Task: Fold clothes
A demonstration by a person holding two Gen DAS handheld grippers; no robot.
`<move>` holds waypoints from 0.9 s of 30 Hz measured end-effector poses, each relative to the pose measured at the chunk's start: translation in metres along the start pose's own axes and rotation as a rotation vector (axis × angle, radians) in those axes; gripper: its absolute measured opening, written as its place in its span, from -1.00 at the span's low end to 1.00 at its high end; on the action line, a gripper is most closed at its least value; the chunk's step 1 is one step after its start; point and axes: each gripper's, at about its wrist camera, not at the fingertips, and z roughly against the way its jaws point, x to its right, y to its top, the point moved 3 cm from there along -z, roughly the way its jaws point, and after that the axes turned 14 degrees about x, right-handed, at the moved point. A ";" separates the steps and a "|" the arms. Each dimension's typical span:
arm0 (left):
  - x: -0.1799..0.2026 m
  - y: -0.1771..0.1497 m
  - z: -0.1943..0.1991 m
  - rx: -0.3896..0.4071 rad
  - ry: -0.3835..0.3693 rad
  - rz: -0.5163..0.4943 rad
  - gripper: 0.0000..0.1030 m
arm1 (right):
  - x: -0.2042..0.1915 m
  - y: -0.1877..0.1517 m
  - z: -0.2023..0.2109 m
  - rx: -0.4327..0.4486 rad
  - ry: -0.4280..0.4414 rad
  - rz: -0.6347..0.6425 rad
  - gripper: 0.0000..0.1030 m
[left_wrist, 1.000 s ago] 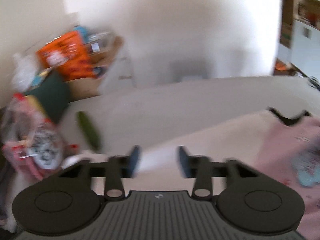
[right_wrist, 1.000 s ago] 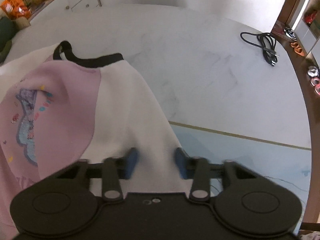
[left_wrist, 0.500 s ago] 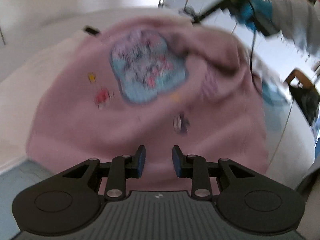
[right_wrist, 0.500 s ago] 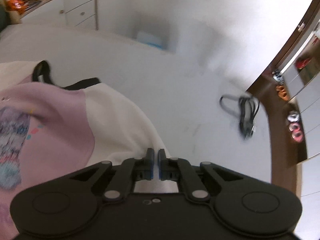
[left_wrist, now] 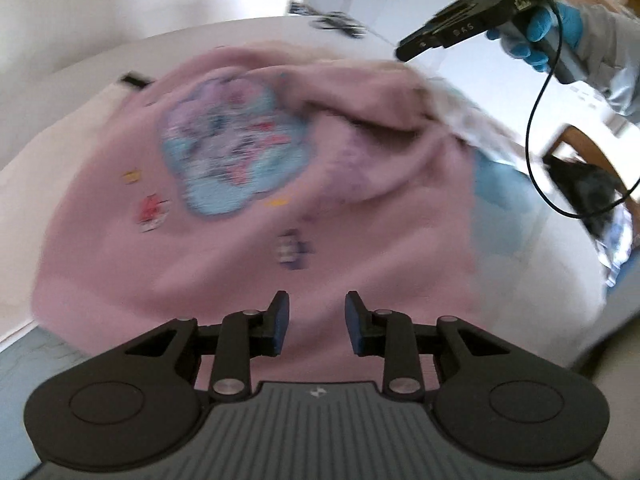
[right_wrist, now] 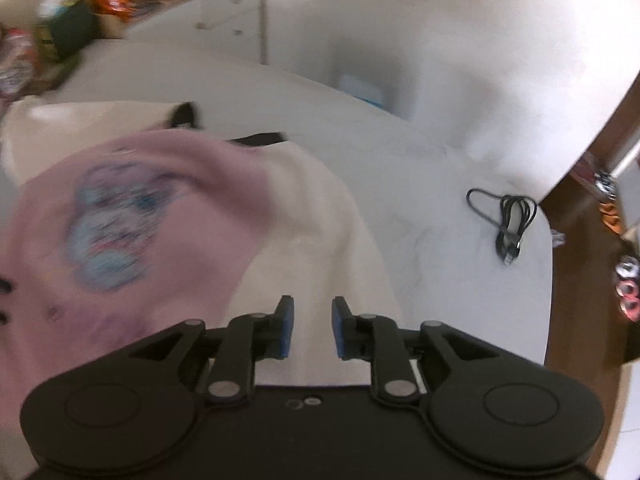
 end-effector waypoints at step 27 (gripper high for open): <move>0.100 -0.051 -0.031 -0.053 0.317 -0.188 -0.42 | -0.008 -0.141 0.047 -0.185 -0.113 -0.039 1.00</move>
